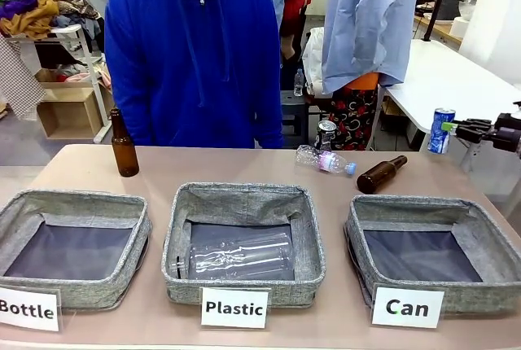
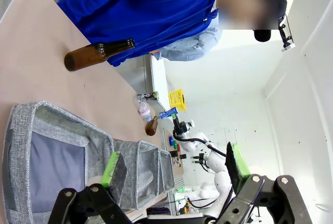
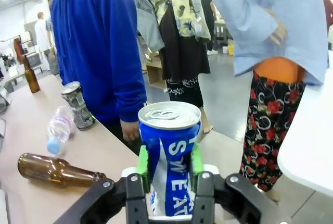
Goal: Sort the can waste into the basket.
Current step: Pick up the can waste from the table and place it in the right Fabric basket.
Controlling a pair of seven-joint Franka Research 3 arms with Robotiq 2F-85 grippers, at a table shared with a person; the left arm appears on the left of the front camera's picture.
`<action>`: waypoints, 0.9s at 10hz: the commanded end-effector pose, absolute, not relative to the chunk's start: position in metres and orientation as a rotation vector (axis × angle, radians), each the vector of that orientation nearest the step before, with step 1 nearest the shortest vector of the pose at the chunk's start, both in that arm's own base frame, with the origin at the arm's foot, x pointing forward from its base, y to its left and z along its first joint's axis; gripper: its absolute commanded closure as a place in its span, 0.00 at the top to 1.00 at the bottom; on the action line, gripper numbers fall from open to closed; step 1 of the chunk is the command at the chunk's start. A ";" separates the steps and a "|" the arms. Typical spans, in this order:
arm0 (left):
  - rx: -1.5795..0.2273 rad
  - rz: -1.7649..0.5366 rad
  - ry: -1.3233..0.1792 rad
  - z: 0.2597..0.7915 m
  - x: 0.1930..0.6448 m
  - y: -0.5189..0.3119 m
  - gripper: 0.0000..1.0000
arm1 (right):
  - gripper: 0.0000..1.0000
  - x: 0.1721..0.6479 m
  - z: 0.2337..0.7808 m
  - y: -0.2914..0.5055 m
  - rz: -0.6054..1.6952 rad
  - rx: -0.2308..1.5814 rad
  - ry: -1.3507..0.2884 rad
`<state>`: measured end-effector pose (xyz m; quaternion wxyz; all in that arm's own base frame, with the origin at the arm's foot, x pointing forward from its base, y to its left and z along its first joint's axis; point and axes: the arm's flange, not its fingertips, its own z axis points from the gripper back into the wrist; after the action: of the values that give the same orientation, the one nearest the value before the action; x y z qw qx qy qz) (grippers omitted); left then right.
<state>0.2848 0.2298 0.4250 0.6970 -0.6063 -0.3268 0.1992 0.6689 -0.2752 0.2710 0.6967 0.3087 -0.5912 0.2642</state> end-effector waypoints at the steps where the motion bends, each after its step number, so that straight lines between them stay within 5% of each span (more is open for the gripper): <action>1: -1.355 0.430 -0.733 0.427 0.284 0.231 1.00 | 0.00 0.636 0.318 -0.263 0.628 0.760 -1.355; 5: -1.355 0.430 -0.733 0.427 0.284 0.231 1.00 | 0.00 0.530 0.431 -0.224 0.818 0.783 -1.125; 9: -1.355 0.430 -0.733 0.427 0.284 0.231 1.00 | 0.00 0.398 0.470 -0.153 1.011 0.708 -0.833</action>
<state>0.2848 0.2303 0.4256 0.6970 -0.6062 -0.3274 0.1988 0.4247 -0.1768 0.4665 0.7196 0.3277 -0.4124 0.4524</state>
